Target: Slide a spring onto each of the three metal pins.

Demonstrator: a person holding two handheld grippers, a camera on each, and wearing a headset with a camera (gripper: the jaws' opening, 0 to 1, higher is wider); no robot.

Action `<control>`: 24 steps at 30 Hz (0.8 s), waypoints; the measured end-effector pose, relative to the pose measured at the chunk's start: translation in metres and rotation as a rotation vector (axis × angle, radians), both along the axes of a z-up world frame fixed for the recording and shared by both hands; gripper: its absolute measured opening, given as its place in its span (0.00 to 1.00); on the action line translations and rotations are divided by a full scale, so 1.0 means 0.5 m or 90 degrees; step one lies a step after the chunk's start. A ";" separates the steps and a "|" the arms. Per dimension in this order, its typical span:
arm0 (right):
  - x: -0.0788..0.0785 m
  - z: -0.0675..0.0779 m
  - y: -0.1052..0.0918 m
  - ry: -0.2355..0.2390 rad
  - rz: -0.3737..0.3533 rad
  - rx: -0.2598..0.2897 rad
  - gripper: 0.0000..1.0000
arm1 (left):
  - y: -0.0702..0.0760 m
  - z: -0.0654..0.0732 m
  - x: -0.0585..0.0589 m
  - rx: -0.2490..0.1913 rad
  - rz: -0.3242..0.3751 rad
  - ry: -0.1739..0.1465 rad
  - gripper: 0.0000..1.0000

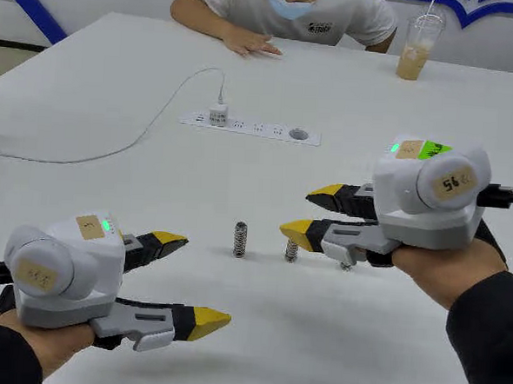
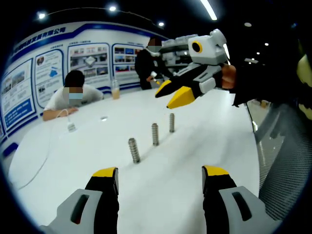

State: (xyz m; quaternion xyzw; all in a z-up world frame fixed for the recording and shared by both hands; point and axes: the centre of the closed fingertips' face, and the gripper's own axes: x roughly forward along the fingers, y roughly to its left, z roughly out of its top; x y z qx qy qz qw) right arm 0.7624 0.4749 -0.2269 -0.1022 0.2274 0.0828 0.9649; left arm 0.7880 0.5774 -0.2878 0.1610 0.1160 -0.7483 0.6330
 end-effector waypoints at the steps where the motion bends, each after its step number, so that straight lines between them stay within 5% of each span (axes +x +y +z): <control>1: -0.005 0.001 -0.004 -0.002 -0.003 0.000 0.36 | 0.000 0.000 0.000 -0.001 0.000 0.000 0.71; 12: -0.064 0.008 -0.054 -0.027 -0.038 -0.002 0.44 | -0.003 0.003 -0.001 -0.001 -0.002 -0.001 0.71; 24: -0.129 -0.031 -0.086 -0.020 -0.062 0.004 0.54 | 0.002 0.003 0.002 0.001 0.002 0.000 0.72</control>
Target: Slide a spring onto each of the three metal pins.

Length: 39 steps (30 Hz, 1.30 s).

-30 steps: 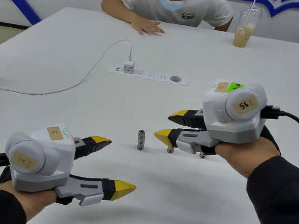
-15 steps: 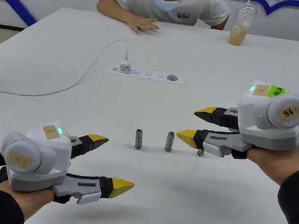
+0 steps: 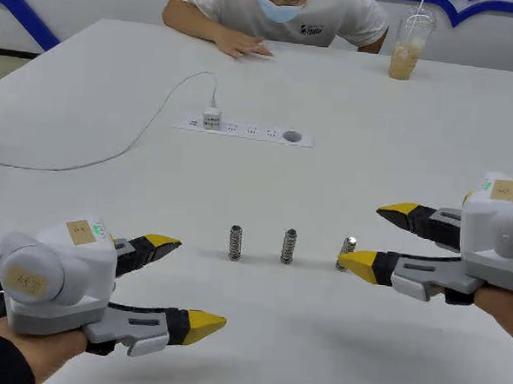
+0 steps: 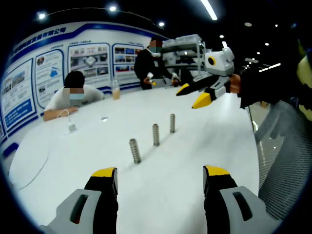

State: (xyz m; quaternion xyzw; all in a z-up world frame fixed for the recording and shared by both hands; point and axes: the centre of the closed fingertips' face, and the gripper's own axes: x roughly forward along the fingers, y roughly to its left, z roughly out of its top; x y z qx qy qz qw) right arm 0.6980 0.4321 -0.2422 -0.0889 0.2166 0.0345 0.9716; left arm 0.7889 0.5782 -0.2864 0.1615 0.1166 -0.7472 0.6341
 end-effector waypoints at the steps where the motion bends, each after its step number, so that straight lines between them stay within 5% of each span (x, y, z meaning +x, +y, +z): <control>1: -0.006 -0.005 0.000 0.000 -0.001 0.002 0.55 | 0.000 0.000 0.000 0.000 0.000 0.001 0.73; 15: -0.059 -0.055 -0.005 0.003 -0.018 0.027 0.60 | 0.002 0.001 0.002 -0.002 0.003 0.006 0.74; 39: -0.071 -0.059 0.001 -0.010 -0.035 0.034 0.64 | 0.007 -0.003 0.008 -0.005 0.014 0.010 0.75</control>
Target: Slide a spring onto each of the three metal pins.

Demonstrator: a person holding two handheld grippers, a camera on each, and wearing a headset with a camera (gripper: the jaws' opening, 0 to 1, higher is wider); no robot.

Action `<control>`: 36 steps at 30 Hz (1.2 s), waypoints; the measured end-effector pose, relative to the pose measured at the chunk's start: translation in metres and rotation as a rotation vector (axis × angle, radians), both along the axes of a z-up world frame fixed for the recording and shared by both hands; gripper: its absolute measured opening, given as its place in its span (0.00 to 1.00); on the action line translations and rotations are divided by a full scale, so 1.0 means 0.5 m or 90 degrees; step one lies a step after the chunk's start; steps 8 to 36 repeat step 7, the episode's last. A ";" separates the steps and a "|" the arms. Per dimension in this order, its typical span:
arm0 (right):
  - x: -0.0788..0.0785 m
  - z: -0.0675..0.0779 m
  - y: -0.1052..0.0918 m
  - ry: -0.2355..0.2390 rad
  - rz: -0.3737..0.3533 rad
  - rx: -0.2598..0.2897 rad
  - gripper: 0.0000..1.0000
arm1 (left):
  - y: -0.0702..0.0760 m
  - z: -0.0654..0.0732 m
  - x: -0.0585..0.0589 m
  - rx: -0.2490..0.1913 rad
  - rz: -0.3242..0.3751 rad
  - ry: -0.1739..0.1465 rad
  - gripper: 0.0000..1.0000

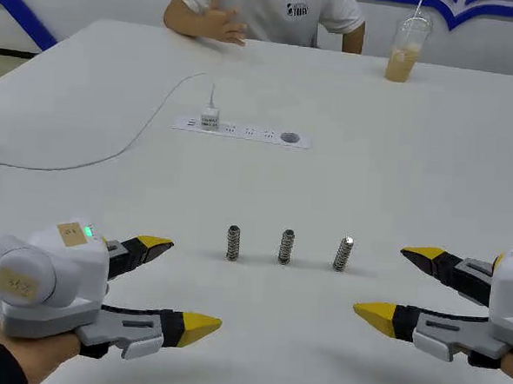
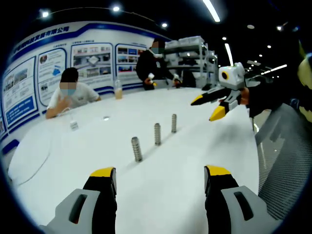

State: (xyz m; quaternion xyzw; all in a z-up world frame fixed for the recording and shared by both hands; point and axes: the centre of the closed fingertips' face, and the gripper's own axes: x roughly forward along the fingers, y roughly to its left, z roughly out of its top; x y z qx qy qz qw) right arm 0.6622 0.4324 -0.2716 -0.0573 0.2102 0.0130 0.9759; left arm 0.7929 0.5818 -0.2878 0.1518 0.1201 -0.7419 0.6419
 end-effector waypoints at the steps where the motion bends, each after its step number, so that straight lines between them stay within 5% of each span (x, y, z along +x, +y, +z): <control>1: 0.000 0.000 0.000 0.000 0.000 0.000 0.64 | 0.000 0.000 0.000 0.000 0.000 0.000 0.75; 36: -0.001 -0.002 0.000 0.001 -0.002 0.002 0.63 | -0.001 0.001 0.000 -0.001 0.001 -0.001 0.75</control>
